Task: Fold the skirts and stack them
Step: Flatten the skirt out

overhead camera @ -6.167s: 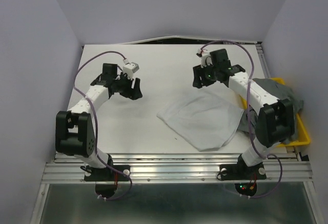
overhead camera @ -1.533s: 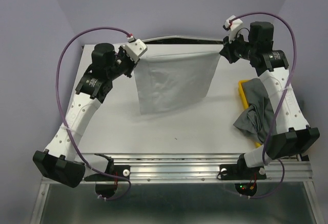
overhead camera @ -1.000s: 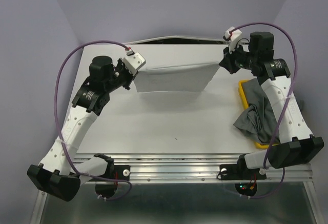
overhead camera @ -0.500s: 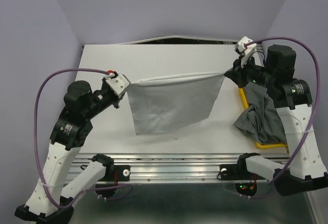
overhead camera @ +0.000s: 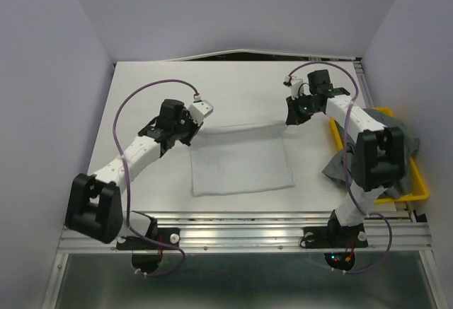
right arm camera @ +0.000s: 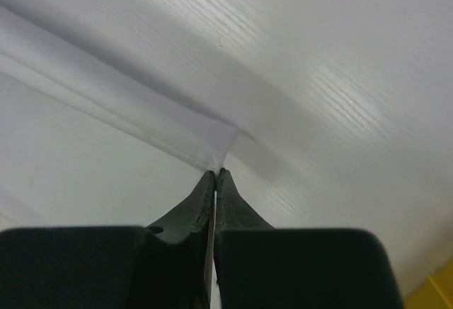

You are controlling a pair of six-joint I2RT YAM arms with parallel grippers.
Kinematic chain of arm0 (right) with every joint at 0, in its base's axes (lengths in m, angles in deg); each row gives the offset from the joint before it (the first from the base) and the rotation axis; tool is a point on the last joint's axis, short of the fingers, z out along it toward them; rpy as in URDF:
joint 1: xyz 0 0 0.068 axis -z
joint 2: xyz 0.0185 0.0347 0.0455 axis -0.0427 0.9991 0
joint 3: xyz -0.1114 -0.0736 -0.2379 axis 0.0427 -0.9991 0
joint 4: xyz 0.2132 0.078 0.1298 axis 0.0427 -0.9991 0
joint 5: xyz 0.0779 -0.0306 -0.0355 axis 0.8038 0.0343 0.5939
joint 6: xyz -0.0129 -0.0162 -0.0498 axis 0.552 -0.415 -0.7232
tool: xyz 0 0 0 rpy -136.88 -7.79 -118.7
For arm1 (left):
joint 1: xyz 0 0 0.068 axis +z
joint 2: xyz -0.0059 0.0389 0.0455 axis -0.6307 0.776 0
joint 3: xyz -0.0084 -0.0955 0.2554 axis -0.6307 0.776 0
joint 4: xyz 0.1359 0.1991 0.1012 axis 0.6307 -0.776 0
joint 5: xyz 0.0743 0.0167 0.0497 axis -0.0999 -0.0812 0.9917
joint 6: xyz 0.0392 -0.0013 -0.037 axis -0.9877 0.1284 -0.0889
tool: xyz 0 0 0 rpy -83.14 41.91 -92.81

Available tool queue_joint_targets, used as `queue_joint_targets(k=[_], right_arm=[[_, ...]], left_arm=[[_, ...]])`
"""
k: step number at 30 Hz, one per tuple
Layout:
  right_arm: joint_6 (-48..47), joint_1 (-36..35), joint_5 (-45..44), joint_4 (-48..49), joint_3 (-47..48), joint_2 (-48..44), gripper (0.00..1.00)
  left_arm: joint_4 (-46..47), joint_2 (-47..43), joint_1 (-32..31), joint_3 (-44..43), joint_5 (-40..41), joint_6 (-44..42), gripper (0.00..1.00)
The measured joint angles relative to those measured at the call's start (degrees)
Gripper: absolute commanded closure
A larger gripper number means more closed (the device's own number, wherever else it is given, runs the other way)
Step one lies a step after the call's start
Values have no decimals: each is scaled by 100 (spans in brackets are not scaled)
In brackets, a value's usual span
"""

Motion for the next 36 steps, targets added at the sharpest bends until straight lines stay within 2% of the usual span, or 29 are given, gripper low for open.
queue_joint_targets(k=[4, 7, 9, 10, 11, 12, 13, 14, 18, 19, 20, 25, 28, 33, 36], right_arm=[[155, -2, -96, 280, 363, 1193, 99], [247, -4, -201, 402, 870, 1773, 99], [323, -4, -284, 597, 1211, 2079, 86], [365, -2, -315, 643, 1351, 2175, 74], [420, -2, -356, 697, 1510, 2264, 45], [463, -2, -382, 726, 1578, 2295, 35], [479, -7, -433, 776, 1700, 2358, 33], [546, -7, -542, 763, 1843, 2411, 33], [595, 9, -758, 769, 2190, 2516, 32], [590, 9, -798, 772, 2234, 2516, 32], [584, 7, -822, 754, 2304, 2516, 31], [538, 7, -796, 623, 2577, 2542, 32], [540, 0, -595, 533, 2785, 2640, 37], [527, -114, -63, 334, 2835, 2719, 45], [426, -350, 190, 313, 2544, 2677, 48]], left_arm=[[717, 1110, 92, -57, 433, 101, 100], [999, 1893, 240, -577, 592, 144, 98], [1161, 2496, 387, -1110, 616, 190, 93], [1196, 2712, 433, -1340, 632, 205, 89], [1244, 2949, 483, -1593, 654, 210, 79], [1259, 3040, 505, -1714, 667, 216, 74], [1290, 3206, 546, -1899, 726, 199, 72], [1281, 3351, 588, -2063, 767, 232, 63], [1231, 3580, 706, -2406, 800, 271, 53], [1189, 3582, 737, -2437, 789, 267, 43], [1161, 3582, 761, -2448, 754, 245, 40], [765, 3582, 852, -2546, 363, 44, 39], [446, 3591, 946, -2734, 22, -79, 39], [173, 3799, 1209, -3390, -393, -173, 47], [109, 3987, 1309, -3611, -586, -251, 50]])
